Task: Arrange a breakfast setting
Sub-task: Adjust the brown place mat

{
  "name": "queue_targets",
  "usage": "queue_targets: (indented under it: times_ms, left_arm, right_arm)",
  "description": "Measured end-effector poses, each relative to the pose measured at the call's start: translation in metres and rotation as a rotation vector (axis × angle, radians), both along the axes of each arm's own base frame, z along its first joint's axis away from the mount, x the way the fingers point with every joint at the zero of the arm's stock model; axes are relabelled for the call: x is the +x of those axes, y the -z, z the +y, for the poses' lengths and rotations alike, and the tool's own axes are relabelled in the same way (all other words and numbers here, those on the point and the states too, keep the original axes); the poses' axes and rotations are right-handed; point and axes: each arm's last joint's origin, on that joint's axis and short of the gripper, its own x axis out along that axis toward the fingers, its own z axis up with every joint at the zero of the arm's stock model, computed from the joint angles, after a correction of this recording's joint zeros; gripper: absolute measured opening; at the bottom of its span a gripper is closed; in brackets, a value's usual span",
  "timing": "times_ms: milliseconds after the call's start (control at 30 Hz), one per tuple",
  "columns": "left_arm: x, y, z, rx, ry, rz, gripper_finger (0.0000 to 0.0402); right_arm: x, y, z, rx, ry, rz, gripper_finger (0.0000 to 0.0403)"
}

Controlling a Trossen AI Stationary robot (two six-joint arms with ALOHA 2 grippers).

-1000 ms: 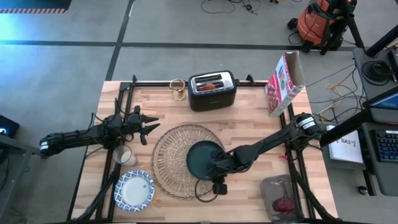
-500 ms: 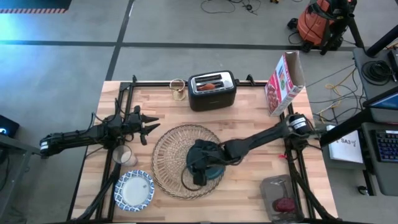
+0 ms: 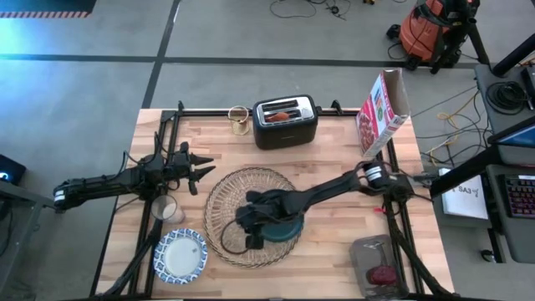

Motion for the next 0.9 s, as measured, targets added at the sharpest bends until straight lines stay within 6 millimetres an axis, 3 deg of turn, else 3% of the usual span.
queue_targets:
  times_ms: [467,600,900]
  left_arm:
    - [0.0,0.0,0.0,0.0,0.0,0.0,0.0112]
    - [0.0,0.0,0.0,0.0,0.0,0.0,0.0112]
    - [0.0,0.0,0.0,-0.001,0.0,0.003,0.0112]
  right_arm:
    - [0.035,0.02,0.008,-0.009,-0.105,0.142,0.0068]
    - [0.038,0.031,0.01,0.003,-0.117,0.187,0.0068]
    - [0.032,0.031,0.008,-0.011,-0.116,0.257,0.0068]
